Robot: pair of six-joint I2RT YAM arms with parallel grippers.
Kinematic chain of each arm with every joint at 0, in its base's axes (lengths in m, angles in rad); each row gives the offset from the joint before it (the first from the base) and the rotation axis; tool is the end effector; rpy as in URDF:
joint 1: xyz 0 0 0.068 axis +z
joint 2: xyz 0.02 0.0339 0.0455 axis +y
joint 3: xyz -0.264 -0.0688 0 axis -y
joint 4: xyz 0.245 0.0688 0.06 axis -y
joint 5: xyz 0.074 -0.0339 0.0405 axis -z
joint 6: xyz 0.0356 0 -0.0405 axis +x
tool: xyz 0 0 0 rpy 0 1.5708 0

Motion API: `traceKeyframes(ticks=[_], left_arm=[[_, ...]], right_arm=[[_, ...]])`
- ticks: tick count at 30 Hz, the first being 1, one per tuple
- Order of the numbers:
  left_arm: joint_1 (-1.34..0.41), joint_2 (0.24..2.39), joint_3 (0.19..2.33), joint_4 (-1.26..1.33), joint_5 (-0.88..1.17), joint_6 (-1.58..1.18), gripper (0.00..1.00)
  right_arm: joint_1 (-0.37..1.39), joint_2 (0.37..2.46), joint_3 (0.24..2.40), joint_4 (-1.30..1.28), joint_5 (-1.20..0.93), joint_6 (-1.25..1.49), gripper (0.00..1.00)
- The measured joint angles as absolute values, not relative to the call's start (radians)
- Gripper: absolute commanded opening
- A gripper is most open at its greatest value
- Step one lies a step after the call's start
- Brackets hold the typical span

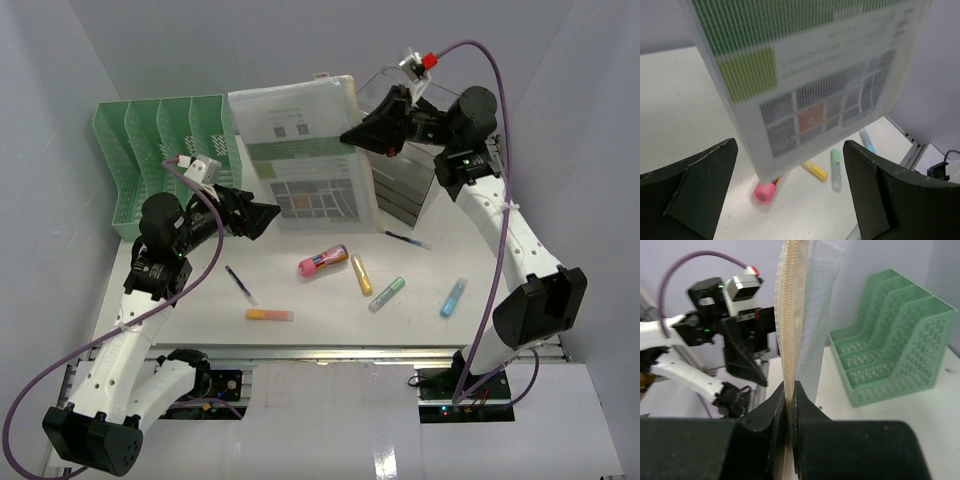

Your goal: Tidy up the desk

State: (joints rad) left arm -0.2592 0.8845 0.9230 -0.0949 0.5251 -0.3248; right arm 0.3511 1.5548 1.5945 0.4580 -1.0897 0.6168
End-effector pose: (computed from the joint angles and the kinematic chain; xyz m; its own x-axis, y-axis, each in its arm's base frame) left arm 0.1886 -0.0685 0.3812 -0.2768 -0.2123 -0.9372 0.6513 0.6757 -0.3454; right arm 0.3062 0.1458 0.4903 -0.1495 0.2303 -0.9616 -0.9858 0.0409 0.1630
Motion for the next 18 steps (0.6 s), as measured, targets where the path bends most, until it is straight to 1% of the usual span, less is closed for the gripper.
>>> traceKeyframes(ticks=[4, 8, 13, 18], left_arm=[[-0.259, 0.884, 0.909, 0.053, 0.613, -0.351, 0.98], [-0.257, 0.896, 0.907, 0.174, 0.705, -0.389, 0.98], [-0.251, 0.939, 0.907, 0.332, 0.852, -0.472, 0.98], [-0.248, 0.988, 0.859, 0.476, 0.948, -0.545, 0.98]], right_arm=[[0.286, 1.443, 1.431, 0.695, -1.201, 0.788, 0.08], [0.234, 1.337, 1.335, 0.859, -1.266, 0.915, 0.08], [0.199, 1.204, 1.267, 0.967, -1.299, 0.997, 0.08], [0.194, 1.131, 1.245, 1.033, -1.311, 1.054, 0.08]])
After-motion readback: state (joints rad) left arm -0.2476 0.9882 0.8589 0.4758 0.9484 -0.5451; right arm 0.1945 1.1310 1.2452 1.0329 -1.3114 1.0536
